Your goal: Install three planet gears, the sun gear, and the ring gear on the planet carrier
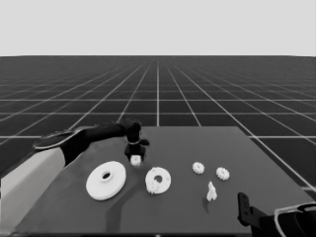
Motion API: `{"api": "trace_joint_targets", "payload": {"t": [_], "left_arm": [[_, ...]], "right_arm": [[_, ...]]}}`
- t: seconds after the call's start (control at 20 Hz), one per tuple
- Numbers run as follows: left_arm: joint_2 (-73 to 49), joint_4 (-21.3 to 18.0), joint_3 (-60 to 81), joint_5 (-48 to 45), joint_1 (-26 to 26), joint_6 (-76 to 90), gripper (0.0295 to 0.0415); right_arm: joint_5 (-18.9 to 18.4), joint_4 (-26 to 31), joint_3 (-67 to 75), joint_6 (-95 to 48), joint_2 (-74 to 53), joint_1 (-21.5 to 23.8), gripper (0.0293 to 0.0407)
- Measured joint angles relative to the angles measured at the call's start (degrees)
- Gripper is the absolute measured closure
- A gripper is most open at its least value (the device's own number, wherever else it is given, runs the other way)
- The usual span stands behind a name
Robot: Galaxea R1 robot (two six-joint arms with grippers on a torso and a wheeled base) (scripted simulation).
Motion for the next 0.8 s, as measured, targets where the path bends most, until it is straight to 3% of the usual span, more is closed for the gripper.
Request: {"api": "trace_joint_targets", "payload": {"t": [0.1,0.2,0.45,0.55,0.8], "left_arm": [[-0.98,-7.16,2.75,4.25,-10.14,-1.38,0.0398],[-0.21,-9.76,0.98,5.52,-13.35,-0.42,0.0398],[0.37,-10.97,-0.47,6.20,-14.63,0.38,0.0398],[4.52,-11.23,5.66,6.00,-14.74,-9.99,0.0398],[8.07,-11.40,6.26,5.91,-14.90,-13.94,0.0398]], "right_arm": [[0.00,0.00,0.00,0.00,0.00,0.00,0.0315],[0.00,0.00,0.00,0.00,0.00,0.00,0.0315],[0.00,0.00,0.00,0.00,0.00,0.00,0.0315],[0.00,0.00,0.00,0.00,0.00,0.00,0.0315],[0.00,0.00,0.00,0.00,0.00,0.00,0.0315]]}}
